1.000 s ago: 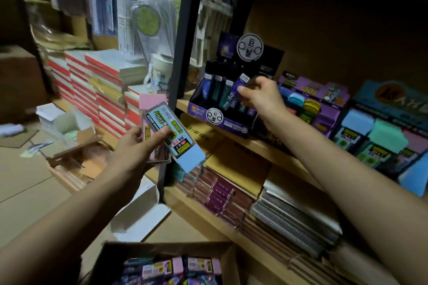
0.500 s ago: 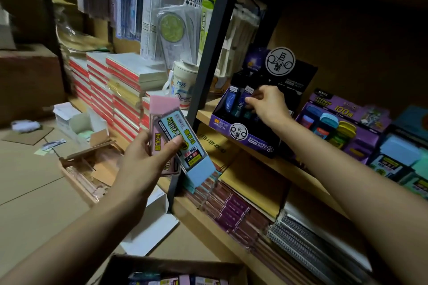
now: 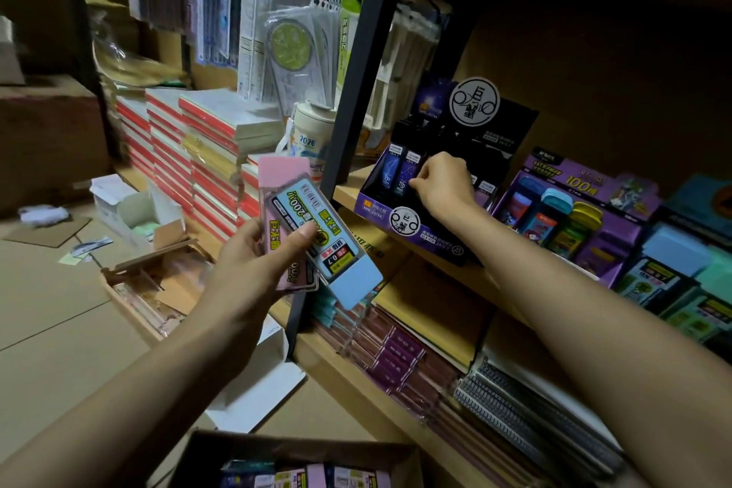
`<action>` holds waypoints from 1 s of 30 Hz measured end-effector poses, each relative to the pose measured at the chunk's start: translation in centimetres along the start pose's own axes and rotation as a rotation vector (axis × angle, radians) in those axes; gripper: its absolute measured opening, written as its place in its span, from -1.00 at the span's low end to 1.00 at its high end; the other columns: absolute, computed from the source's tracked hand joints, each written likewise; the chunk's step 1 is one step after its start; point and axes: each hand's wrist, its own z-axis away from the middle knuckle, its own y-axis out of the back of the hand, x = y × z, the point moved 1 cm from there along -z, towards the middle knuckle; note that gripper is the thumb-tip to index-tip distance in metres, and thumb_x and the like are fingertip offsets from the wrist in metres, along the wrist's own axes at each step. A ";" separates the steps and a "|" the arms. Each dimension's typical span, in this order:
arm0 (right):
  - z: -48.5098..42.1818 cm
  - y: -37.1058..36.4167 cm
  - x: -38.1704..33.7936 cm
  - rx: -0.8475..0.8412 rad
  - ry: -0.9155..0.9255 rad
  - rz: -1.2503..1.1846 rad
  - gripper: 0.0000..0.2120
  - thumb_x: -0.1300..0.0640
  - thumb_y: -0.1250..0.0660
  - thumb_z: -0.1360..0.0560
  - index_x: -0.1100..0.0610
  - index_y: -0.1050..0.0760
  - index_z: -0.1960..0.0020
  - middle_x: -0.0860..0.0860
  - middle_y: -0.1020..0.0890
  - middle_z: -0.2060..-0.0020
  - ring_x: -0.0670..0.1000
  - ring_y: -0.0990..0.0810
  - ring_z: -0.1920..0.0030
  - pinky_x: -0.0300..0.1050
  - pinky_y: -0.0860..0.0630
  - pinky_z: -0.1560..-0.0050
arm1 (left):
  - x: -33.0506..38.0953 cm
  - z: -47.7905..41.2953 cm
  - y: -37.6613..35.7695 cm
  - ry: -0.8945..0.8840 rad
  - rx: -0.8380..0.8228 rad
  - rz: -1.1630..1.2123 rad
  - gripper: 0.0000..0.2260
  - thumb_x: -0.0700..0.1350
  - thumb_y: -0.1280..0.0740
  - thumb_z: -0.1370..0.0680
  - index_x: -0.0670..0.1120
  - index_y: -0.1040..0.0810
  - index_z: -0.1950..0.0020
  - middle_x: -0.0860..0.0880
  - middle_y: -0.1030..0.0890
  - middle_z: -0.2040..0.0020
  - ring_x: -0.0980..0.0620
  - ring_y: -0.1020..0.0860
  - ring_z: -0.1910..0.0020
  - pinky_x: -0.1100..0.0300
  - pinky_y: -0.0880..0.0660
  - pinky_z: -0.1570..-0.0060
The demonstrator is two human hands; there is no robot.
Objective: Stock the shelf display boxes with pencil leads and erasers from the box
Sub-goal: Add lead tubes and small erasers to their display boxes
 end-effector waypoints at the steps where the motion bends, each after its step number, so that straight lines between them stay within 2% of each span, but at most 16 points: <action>1: 0.7 0.5 0.0 0.015 0.032 0.007 -0.85 0.16 -0.35 -0.51 0.25 -0.61 0.07 0.16 -0.64 0.11 0.14 -0.61 0.07 -0.09 -0.53 0.11 | 0.1 0.1 -0.1 0.002 -0.007 0.011 -0.64 -0.05 -0.36 -0.43 -0.10 -0.51 -0.20 -0.02 -0.70 0.00 0.00 -0.67 0.00 0.14 -0.60 0.11; 3: 2.8 1.6 0.1 0.052 0.098 -0.085 -0.84 0.13 -0.32 -0.53 0.22 -0.61 0.04 0.12 -0.65 0.10 0.09 -0.60 0.06 -0.14 -0.47 0.11 | 0.3 0.2 -0.5 0.002 -0.022 0.030 -0.65 -0.06 -0.35 -0.42 -0.09 -0.52 -0.19 -0.03 -0.70 0.00 0.00 -0.66 0.00 0.15 -0.62 0.12; 5: 6.1 2.6 0.2 -0.023 0.135 -0.369 -0.79 0.05 -0.29 -0.54 0.18 -0.60 0.07 0.09 -0.66 0.14 0.05 -0.60 0.10 -0.10 -0.50 0.10 | 0.5 0.3 -1.1 0.008 -0.035 0.061 -0.64 -0.05 -0.35 -0.42 -0.10 -0.52 -0.19 -0.04 -0.70 0.00 -0.01 -0.66 0.00 0.15 -0.63 0.10; 8: 12.8 3.7 0.4 -0.412 -0.004 -1.013 -0.72 -0.08 -0.32 -0.45 0.13 -0.58 0.03 0.01 -0.68 0.15 -0.05 -0.65 0.15 -0.25 -0.57 0.23 | 0.4 0.7 -2.5 0.018 -0.069 0.099 -0.66 -0.06 -0.34 -0.42 -0.12 -0.51 -0.16 -0.03 -0.70 0.04 0.02 -0.67 0.03 0.13 -0.62 0.08; 10: 15.7 3.9 0.8 -0.583 -0.093 -1.209 -0.73 0.04 -0.39 -0.40 0.15 -0.56 -0.03 0.02 -0.68 0.14 -0.07 -0.65 0.17 -0.26 -0.56 0.23 | 0.1 1.1 -3.8 0.027 -0.110 0.125 -0.68 -0.08 -0.33 -0.44 -0.14 -0.50 -0.17 -0.06 -0.70 0.03 0.00 -0.67 0.05 0.18 -0.62 0.18; 13: 18.0 4.1 1.4 -0.560 -0.221 -1.381 -0.79 0.29 -0.36 -0.44 0.25 -0.53 -0.08 0.12 -0.66 0.13 0.00 -0.65 0.19 -0.18 -0.58 0.20 | -0.6 1.9 -6.0 0.048 -0.157 0.148 -0.64 -0.11 -0.32 -0.50 -0.20 -0.46 -0.26 -0.15 -0.66 -0.08 -0.09 -0.65 -0.05 0.17 -0.61 0.15; 16: 19.2 5.0 3.1 -0.457 -0.314 -1.568 -0.84 0.32 -0.33 -0.46 0.24 -0.55 -0.04 0.08 -0.68 0.15 -0.04 -0.66 0.18 -0.25 -0.57 0.24 | -1.7 2.5 -7.8 0.062 -0.202 0.143 -0.62 -0.09 -0.33 -0.48 -0.22 -0.45 -0.25 -0.18 -0.64 -0.12 -0.13 -0.63 -0.08 0.07 -0.61 0.03; 18: 19.6 6.0 5.0 -0.332 -0.339 -1.585 -0.87 0.29 -0.33 -0.48 0.19 -0.57 -0.01 0.04 -0.70 0.14 -0.06 -0.66 0.14 -0.26 -0.58 0.23 | -2.7 2.9 -8.9 0.080 -0.265 0.099 -0.63 -0.09 -0.34 -0.48 -0.22 -0.47 -0.24 -0.19 -0.64 -0.12 -0.12 -0.63 -0.05 0.02 -0.60 -0.02; 20: 19.5 7.5 7.5 -0.175 -0.364 -1.497 -0.92 0.24 -0.33 -0.50 0.16 -0.57 0.03 0.02 -0.70 0.15 -0.05 -0.66 0.11 -0.22 -0.59 0.20 | -3.5 3.2 -10.1 0.087 -0.323 0.061 -0.64 -0.07 -0.34 -0.45 -0.20 -0.51 -0.20 -0.15 -0.67 -0.07 -0.06 -0.65 0.01 0.07 -0.61 0.08; 23: 18.8 11.1 11.7 0.067 -0.311 -1.213 -0.97 0.21 -0.36 -0.49 0.12 -0.57 0.08 -0.01 -0.69 0.22 -0.05 -0.64 0.18 -0.19 -0.57 0.18 | -4.5 3.4 -11.2 0.088 -0.340 0.052 -0.72 -0.05 -0.32 -0.43 -0.12 -0.55 -0.10 -0.07 -0.71 0.08 0.06 -0.67 0.16 0.21 -0.61 0.27; 26: 17.7 15.3 15.4 0.307 -0.207 -0.897 -0.88 0.23 -0.41 -0.45 0.03 -0.54 0.10 -0.05 -0.66 0.24 -0.14 -0.64 0.25 -0.31 -0.55 0.27 | -5.1 3.3 -11.6 0.115 -0.367 0.025 -0.74 -0.02 -0.28 -0.47 -0.06 -0.54 -0.12 -0.07 -0.71 0.08 0.05 -0.68 0.17 0.22 -0.60 0.30; 28: 16.9 17.5 17.2 0.410 -0.170 -0.751 -0.85 0.20 -0.43 -0.44 -0.04 -0.53 0.10 -0.09 -0.64 0.20 -0.16 -0.63 0.20 -0.32 -0.57 0.19 | -5.5 3.2 -12.0 0.112 -0.373 0.018 -0.74 -0.03 -0.26 -0.47 -0.07 -0.53 -0.12 -0.08 -0.71 0.08 0.04 -0.68 0.18 0.22 -0.60 0.31; 30: 16.1 18.8 18.5 0.487 -0.141 -0.659 -0.86 0.18 -0.43 -0.44 -0.01 -0.54 0.06 -0.12 -0.62 0.17 -0.20 -0.61 0.19 -0.31 -0.57 0.14 | -5.7 3.2 -12.5 0.100 -0.374 0.014 -0.75 -0.03 -0.26 -0.47 -0.06 -0.53 -0.10 -0.09 -0.71 0.11 0.05 -0.68 0.21 0.22 -0.61 0.31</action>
